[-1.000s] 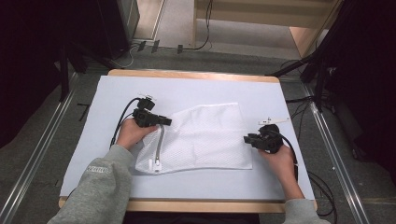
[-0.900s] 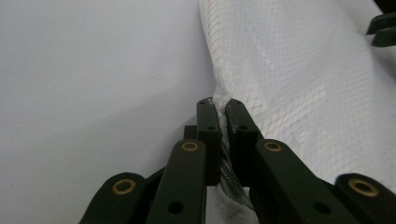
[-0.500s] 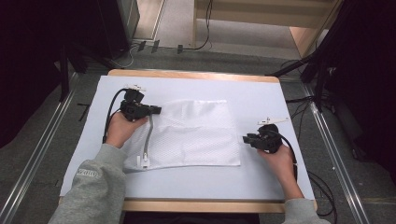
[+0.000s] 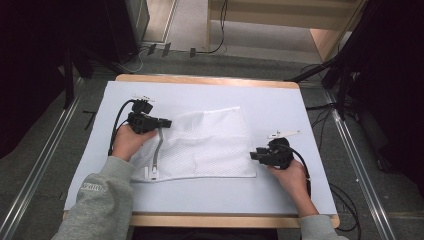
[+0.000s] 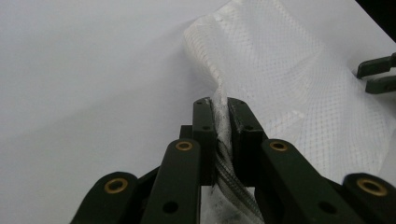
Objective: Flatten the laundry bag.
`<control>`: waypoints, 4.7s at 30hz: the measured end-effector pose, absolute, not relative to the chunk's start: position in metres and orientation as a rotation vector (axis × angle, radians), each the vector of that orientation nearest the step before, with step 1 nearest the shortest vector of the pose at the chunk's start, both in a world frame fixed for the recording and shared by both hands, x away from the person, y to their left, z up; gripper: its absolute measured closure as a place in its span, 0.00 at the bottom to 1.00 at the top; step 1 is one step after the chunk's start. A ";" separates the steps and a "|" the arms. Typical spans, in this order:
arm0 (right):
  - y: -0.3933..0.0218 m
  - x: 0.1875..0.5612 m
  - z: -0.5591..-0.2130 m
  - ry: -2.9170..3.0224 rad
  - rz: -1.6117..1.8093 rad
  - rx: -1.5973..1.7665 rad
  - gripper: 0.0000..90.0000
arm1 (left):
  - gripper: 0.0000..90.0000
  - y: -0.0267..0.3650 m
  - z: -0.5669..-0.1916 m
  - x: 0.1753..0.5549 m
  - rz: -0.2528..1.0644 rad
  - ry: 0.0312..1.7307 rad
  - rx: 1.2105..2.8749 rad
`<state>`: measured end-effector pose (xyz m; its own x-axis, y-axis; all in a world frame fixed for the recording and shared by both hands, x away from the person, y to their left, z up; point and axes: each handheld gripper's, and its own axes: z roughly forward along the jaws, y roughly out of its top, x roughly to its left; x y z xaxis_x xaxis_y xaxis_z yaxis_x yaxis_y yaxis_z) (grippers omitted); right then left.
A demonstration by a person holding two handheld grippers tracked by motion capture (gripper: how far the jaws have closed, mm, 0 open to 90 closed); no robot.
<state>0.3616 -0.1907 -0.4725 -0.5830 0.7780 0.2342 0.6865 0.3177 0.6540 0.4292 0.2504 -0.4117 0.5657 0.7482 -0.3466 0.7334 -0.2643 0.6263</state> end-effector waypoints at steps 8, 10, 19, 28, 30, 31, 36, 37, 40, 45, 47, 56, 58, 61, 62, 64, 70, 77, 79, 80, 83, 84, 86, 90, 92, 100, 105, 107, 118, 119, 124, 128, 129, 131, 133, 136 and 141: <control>-0.176 0.358 -0.472 2.398 0.996 1.304 0.94 | 0.92 0.253 -0.415 0.431 0.012 1.196 2.011; -0.177 0.361 -0.470 2.433 1.004 1.339 1.00 | 0.91 0.253 -0.415 0.430 0.009 1.194 2.012; -0.197 0.356 -0.454 2.429 1.086 1.384 1.00 | 0.90 0.248 -0.416 0.429 -0.008 1.183 2.022; -0.218 0.346 -0.447 2.376 1.082 1.404 1.00 | 0.83 0.240 -0.417 0.422 -0.091 1.149 2.017; -0.222 0.345 -0.446 2.367 1.084 1.411 1.00 | 0.80 0.239 -0.417 0.421 -0.101 1.139 2.022; -0.232 0.343 -0.445 2.351 1.078 1.428 1.00 | 0.76 0.238 -0.417 0.419 -0.104 1.130 2.022; -0.250 0.339 -0.446 2.338 1.060 1.454 1.00 | 0.68 0.240 -0.413 0.417 -0.099 1.122 2.003; -0.258 0.338 -0.448 2.338 1.048 1.461 1.00 | 0.68 0.243 -0.412 0.417 -0.090 1.128 1.994; -0.267 0.337 -0.449 2.329 1.024 1.478 1.00 | 0.67 0.247 -0.412 0.417 -0.078 1.141 1.984; -0.277 0.339 -0.452 2.315 1.003 1.513 1.00 | 0.67 0.254 -0.415 0.420 -0.062 1.173 1.972; -0.282 0.340 -0.454 2.298 0.984 1.528 1.00 | 0.67 0.255 -0.417 0.421 -0.065 1.179 1.972; -0.293 0.348 -0.460 2.273 0.936 1.561 1.00 | 0.66 0.231 -0.427 0.421 -0.123 1.125 2.008; -0.292 0.347 -0.460 2.269 0.938 1.562 1.00 | 0.66 0.220 -0.431 0.419 -0.130 1.099 2.050; -0.290 0.347 -0.458 2.254 0.945 1.557 0.97 | 0.65 0.211 -0.435 0.415 -0.131 1.082 2.074; -0.290 0.347 -0.458 2.254 0.945 1.557 0.97 | 0.64 0.211 -0.435 0.415 -0.131 1.082 2.074; -0.288 0.346 -0.456 2.248 0.964 1.539 0.94 | 0.64 0.202 -0.438 0.410 -0.140 1.056 2.093; -0.278 0.344 -0.453 2.249 0.994 1.490 0.89 | 0.57 0.180 -0.446 0.399 -0.122 0.998 2.163; -0.270 0.344 -0.453 2.278 0.992 1.470 0.88 | 0.50 0.169 -0.456 0.396 -0.085 0.971 2.203; -0.269 0.345 -0.454 2.281 0.994 1.466 0.88 | 0.50 0.170 -0.456 0.397 -0.083 0.966 2.201; -0.268 0.344 -0.454 2.284 0.994 1.465 0.87 | 0.51 0.171 -0.456 0.397 -0.081 0.972 2.193; -0.267 0.345 -0.454 2.292 0.996 1.463 0.87 | 0.56 0.172 -0.460 0.398 -0.090 0.961 2.175; -0.267 0.345 -0.454 2.292 0.996 1.463 0.87 | 0.59 0.172 -0.460 0.398 -0.090 0.961 2.175; -0.265 0.344 -0.454 2.297 0.993 1.458 0.87 | 0.62 0.170 -0.462 0.396 -0.083 0.952 2.168; -0.264 0.344 -0.455 2.299 0.994 1.454 0.87 | 0.72 0.166 -0.464 0.393 -0.080 0.931 2.173; -0.262 0.344 -0.455 2.303 0.994 1.456 0.87 | 0.86 0.163 -0.464 0.393 -0.053 0.918 2.193; -0.263 0.343 -0.454 2.309 1.001 1.456 0.87 | 1.00 0.162 -0.464 0.398 -0.081 0.950 2.208; -0.263 0.341 -0.454 2.306 1.013 1.449 0.87 | 1.00 0.164 -0.460 0.401 -0.087 0.969 2.208; -0.263 0.341 -0.454 2.306 1.012 1.450 0.86 | 1.00 0.166 -0.459 0.402 -0.094 0.968 2.199; -0.261 0.341 -0.456 2.324 1.001 1.453 0.86 | 0.87 0.194 -0.450 0.398 -0.056 1.043 2.192; -0.262 0.340 -0.456 2.324 1.002 1.454 0.86 | 0.84 0.196 -0.449 0.398 -0.057 1.048 2.185; -0.263 0.337 -0.456 2.319 1.003 1.461 0.85 | 0.77 0.204 -0.452 0.398 -0.067 1.080 2.187; -0.265 0.333 -0.456 2.317 1.016 1.477 0.84 | 0.84 0.202 -0.456 0.398 -0.103 1.084 2.186; -0.265 0.332 -0.456 2.313 1.018 1.483 0.83 | 0.89 0.201 -0.457 0.398 -0.095 1.080 2.186; -0.266 0.329 -0.456 2.312 1.022 1.496 0.81 | 1.00 0.198 -0.459 0.398 -0.096 1.066 2.203; -0.267 0.328 -0.457 2.309 1.026 1.490 0.81 | 1.00 0.196 -0.458 0.399 -0.113 1.076 2.202; -0.270 0.325 -0.457 2.296 1.032 1.508 0.79 | 1.00 0.205 -0.448 0.405 -0.110 1.083 2.156; -0.270 0.325 -0.458 2.299 1.036 1.509 0.77 | 1.00 0.230 -0.436 0.409 -0.059 1.106 2.107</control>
<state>0.3249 -0.2700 -0.4578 -0.4575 0.8664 0.2001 0.7238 0.2322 0.6498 0.4090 0.2295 -0.4364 0.6269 0.6918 -0.3584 0.7260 -0.3519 0.5908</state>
